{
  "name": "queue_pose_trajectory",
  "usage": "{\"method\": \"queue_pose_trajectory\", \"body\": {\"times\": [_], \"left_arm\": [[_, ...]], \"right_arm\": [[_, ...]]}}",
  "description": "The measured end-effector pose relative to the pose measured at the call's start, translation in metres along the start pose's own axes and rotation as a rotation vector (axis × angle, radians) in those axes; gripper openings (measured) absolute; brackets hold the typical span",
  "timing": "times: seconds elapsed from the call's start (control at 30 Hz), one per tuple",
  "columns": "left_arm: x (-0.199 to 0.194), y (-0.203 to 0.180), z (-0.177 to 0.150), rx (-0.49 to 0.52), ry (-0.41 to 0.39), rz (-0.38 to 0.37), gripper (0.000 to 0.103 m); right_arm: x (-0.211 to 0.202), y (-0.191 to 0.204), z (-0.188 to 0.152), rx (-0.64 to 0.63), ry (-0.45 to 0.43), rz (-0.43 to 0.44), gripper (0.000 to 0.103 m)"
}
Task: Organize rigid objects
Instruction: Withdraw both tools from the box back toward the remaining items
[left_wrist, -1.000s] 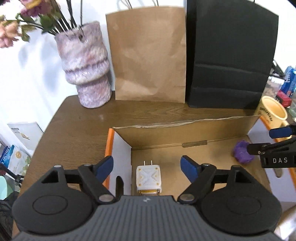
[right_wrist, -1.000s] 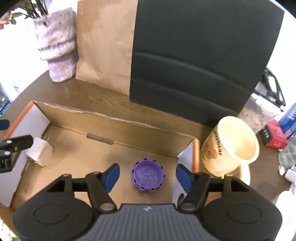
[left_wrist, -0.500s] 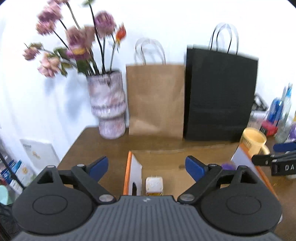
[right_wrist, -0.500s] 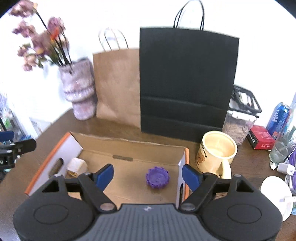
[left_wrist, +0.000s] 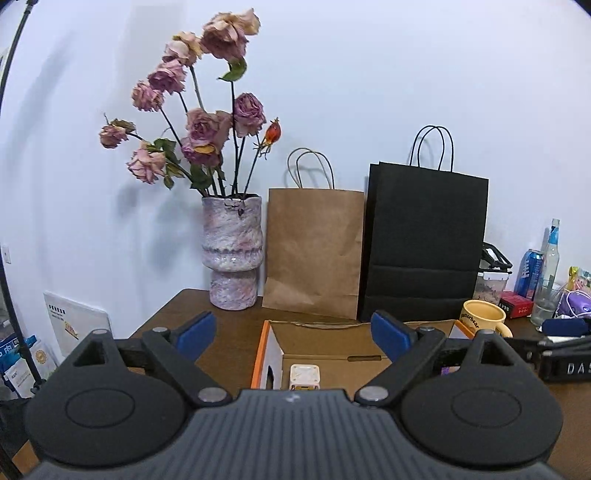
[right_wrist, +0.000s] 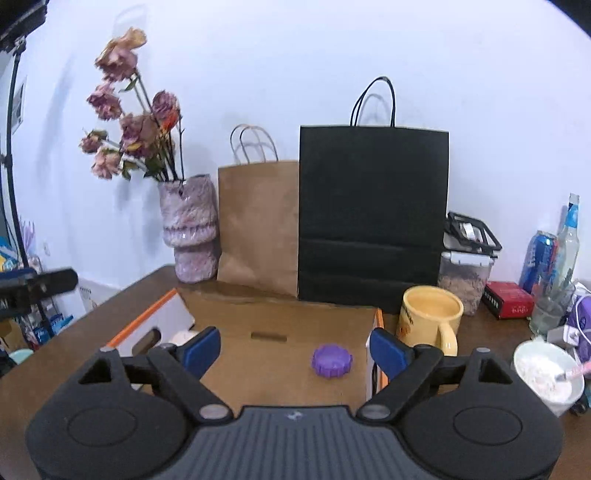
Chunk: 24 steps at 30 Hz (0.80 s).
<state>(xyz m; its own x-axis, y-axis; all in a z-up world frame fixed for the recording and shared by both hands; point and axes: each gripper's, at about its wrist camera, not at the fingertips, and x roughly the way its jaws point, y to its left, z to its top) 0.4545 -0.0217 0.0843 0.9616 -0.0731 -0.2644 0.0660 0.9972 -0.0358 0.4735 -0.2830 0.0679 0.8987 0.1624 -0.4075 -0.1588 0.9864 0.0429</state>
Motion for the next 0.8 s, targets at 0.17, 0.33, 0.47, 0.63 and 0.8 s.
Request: {"method": "queue_pose_trajectory", "body": {"times": [0.17,0.33,0.47,0.63,0.8], "left_arm": [[-0.022,0.003,-0.009,-0.014,-0.026,-0.015,0.093],[-0.044,0.003,-0.025,-0.01,-0.058,-0.019,0.093],[-0.065,0.003,-0.044,0.01,-0.068,-0.019,0.095],[-0.097,0.002,-0.067,0.034,-0.06,-0.01,0.096],[-0.132,-0.001,-0.085,0.054,-0.055,-0.014,0.096]], "right_arm": [[-0.023,0.003,-0.016,0.018,-0.065,-0.006,0.088],[-0.045,0.002,-0.033,0.039,-0.119,-0.03,0.088],[-0.062,0.001,-0.05,0.078,-0.121,-0.057,0.088],[-0.094,0.003,-0.078,0.103,-0.145,-0.056,0.088],[-0.127,0.01,-0.101,0.093,-0.149,-0.066,0.088]]}}
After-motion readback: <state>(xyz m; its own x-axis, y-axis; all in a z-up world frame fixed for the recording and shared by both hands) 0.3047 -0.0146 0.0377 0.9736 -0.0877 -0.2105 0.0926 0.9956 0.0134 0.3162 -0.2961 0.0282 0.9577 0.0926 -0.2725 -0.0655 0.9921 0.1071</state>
